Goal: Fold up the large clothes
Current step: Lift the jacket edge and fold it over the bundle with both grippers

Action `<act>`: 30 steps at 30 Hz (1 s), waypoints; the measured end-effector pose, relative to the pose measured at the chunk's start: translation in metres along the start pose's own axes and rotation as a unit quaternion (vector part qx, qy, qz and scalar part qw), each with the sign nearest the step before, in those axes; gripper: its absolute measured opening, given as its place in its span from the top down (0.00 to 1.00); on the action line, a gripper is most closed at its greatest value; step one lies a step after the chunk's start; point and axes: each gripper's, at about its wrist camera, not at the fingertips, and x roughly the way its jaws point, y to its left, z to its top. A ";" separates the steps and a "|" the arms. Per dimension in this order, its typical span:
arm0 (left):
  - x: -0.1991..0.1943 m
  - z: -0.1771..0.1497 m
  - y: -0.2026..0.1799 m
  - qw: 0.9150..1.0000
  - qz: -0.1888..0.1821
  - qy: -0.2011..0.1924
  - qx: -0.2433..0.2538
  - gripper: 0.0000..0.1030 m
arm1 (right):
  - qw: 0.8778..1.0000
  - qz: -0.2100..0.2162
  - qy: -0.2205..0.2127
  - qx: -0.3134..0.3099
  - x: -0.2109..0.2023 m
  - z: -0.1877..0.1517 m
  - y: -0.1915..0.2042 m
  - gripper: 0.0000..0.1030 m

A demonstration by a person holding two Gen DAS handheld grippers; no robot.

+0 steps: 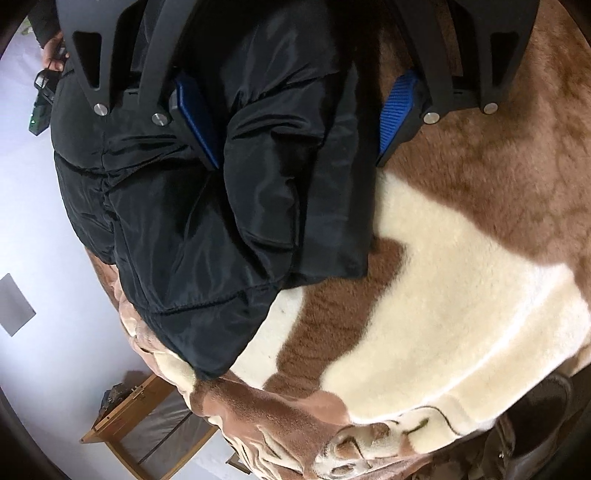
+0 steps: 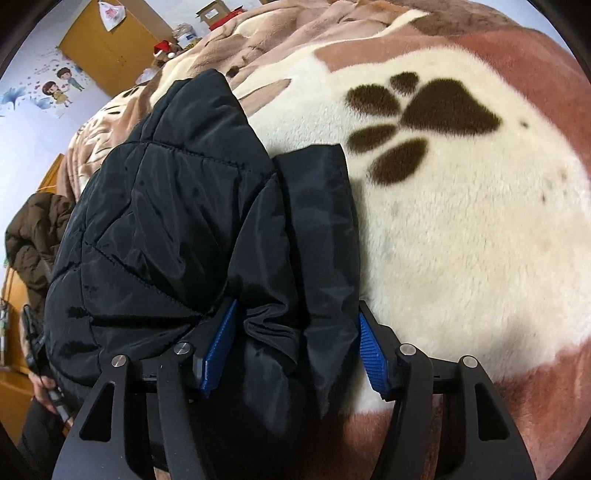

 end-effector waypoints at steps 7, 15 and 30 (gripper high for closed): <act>0.016 0.011 -0.003 1.000 -0.004 0.019 0.006 0.18 | 1.000 0.022 0.008 0.002 0.015 0.013 0.002 0.40; 0.016 0.009 -0.007 0.999 -0.019 0.024 0.009 0.24 | 0.999 0.036 0.010 -0.009 0.007 0.009 0.008 0.59; -0.020 0.021 -0.041 0.999 0.005 -0.015 0.043 0.72 | 0.999 0.005 -0.012 -0.039 -0.033 0.021 0.037 0.80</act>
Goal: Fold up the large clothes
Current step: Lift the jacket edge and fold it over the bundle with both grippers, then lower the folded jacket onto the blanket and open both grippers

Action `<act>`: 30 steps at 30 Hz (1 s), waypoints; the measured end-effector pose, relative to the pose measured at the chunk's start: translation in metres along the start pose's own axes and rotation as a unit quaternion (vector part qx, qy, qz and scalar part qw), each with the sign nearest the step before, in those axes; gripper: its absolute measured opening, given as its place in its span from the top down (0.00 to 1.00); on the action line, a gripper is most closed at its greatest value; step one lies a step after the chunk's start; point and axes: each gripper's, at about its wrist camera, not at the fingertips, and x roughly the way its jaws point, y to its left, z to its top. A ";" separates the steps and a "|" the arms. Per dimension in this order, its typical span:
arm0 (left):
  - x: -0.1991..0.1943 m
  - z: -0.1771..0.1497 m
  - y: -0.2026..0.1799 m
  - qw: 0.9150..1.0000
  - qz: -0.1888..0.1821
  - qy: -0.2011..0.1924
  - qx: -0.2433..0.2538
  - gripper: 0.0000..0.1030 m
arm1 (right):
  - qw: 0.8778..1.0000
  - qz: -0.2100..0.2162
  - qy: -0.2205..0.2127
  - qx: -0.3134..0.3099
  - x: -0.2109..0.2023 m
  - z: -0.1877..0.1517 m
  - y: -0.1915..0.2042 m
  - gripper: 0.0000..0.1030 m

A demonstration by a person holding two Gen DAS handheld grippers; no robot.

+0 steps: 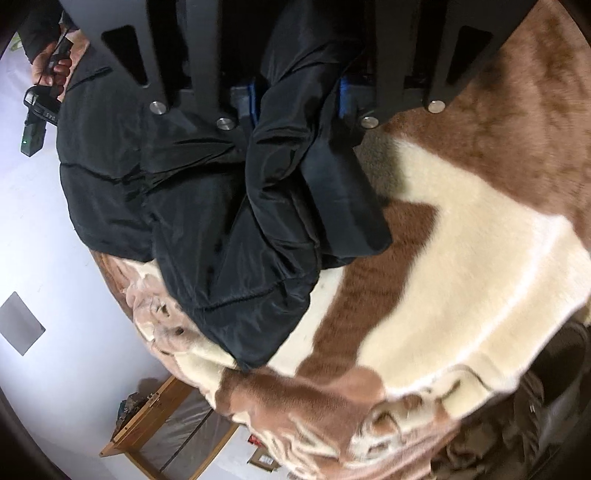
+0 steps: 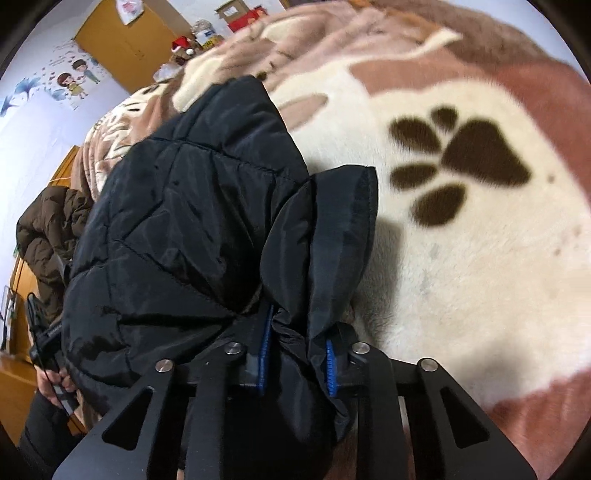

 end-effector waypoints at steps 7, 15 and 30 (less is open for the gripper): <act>-0.044 0.011 -0.024 0.999 -0.010 -0.032 0.024 0.73 | 0.999 0.022 -0.034 -0.021 -0.046 -0.003 0.015 0.82; -0.078 0.022 -0.034 0.998 -0.020 -0.056 0.034 0.73 | 0.997 0.042 -0.056 -0.030 -0.065 0.005 0.032 0.82; -0.034 0.053 -0.122 0.995 -0.060 -0.051 0.064 0.73 | 0.994 0.000 -0.113 0.006 -0.111 0.042 -0.022 0.82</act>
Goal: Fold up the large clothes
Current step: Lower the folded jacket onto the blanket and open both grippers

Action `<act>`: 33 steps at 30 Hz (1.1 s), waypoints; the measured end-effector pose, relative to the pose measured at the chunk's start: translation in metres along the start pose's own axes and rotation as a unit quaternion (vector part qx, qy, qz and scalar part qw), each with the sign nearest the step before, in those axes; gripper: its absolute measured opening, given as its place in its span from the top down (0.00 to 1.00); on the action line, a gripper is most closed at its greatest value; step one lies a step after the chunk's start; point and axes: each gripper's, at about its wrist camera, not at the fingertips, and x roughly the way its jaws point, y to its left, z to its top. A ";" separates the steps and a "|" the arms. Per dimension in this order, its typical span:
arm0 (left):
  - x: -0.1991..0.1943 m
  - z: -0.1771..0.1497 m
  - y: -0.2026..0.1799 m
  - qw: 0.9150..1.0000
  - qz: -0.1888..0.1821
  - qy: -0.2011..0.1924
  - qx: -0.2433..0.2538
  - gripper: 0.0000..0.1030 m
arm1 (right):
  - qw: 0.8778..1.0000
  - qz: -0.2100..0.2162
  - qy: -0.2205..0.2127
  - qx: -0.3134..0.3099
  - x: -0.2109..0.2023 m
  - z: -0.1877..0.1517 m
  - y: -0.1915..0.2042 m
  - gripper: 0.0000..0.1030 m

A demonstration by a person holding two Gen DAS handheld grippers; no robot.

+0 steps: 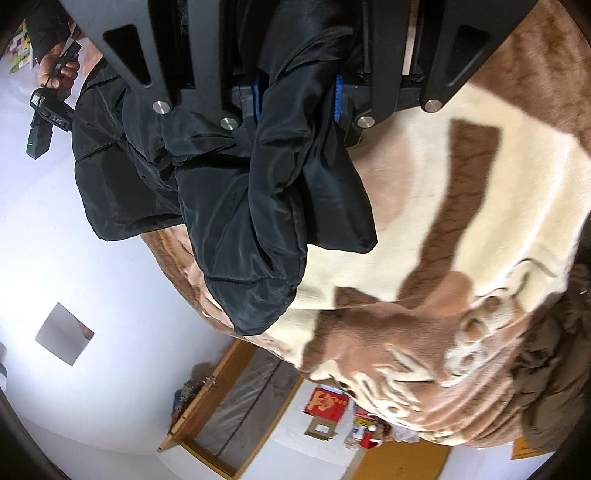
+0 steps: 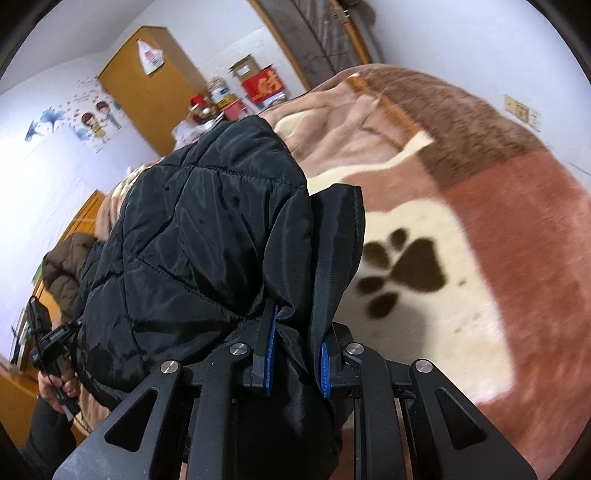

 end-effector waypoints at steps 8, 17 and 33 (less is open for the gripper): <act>0.073 -0.006 -0.045 0.999 -0.006 0.028 0.028 0.73 | 0.997 -0.060 0.006 0.042 0.022 0.021 -0.063 0.82; 0.121 -0.047 0.000 0.995 0.032 0.090 -0.035 0.53 | 0.990 -0.087 0.032 0.103 0.045 0.000 -0.102 0.59; 0.072 -0.028 -0.042 0.996 0.061 0.034 0.048 0.52 | 0.992 -0.126 0.005 -0.010 0.021 -0.009 -0.045 0.59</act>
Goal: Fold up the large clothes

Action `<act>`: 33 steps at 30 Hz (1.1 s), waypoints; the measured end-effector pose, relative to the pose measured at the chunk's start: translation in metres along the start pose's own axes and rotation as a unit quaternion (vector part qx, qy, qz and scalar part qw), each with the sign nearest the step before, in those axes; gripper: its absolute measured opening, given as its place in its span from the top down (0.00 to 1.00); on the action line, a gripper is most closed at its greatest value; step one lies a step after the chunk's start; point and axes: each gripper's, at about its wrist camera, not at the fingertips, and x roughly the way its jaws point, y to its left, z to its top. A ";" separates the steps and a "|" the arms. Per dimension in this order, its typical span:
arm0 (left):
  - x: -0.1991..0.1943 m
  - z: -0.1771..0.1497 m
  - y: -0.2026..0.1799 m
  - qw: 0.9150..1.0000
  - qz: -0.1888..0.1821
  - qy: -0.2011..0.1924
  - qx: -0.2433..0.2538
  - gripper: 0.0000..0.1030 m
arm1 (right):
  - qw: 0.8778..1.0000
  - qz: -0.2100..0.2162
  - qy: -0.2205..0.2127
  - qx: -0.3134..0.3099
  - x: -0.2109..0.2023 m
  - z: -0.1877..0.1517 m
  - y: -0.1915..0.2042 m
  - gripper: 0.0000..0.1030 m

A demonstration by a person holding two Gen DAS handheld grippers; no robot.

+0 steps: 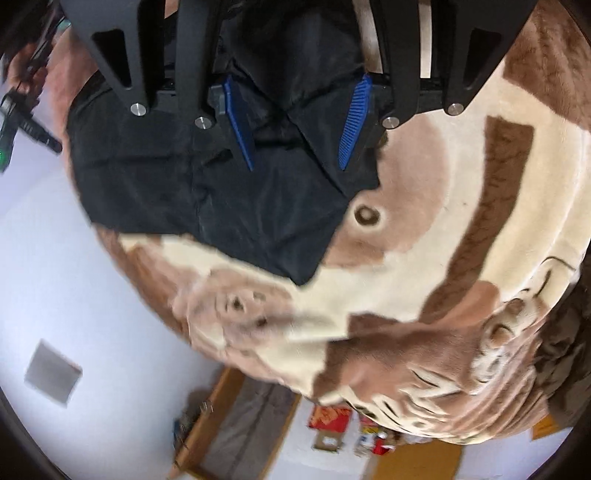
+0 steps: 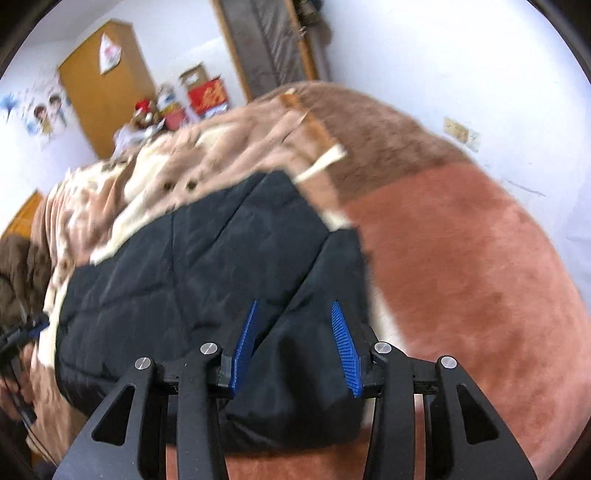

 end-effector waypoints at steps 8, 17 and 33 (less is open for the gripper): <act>0.019 -0.023 -0.005 0.999 0.026 0.044 0.010 0.52 | 1.000 -0.020 0.016 0.006 0.000 -0.011 0.003 0.59; -0.048 -0.066 -0.039 0.998 0.048 0.012 0.049 0.51 | 1.000 -0.003 -0.003 -0.013 -0.048 -0.059 0.044 0.59; -0.142 -0.160 -0.093 0.995 0.051 -0.004 0.089 0.43 | 0.996 0.010 -0.023 -0.084 -0.131 -0.145 0.113 0.59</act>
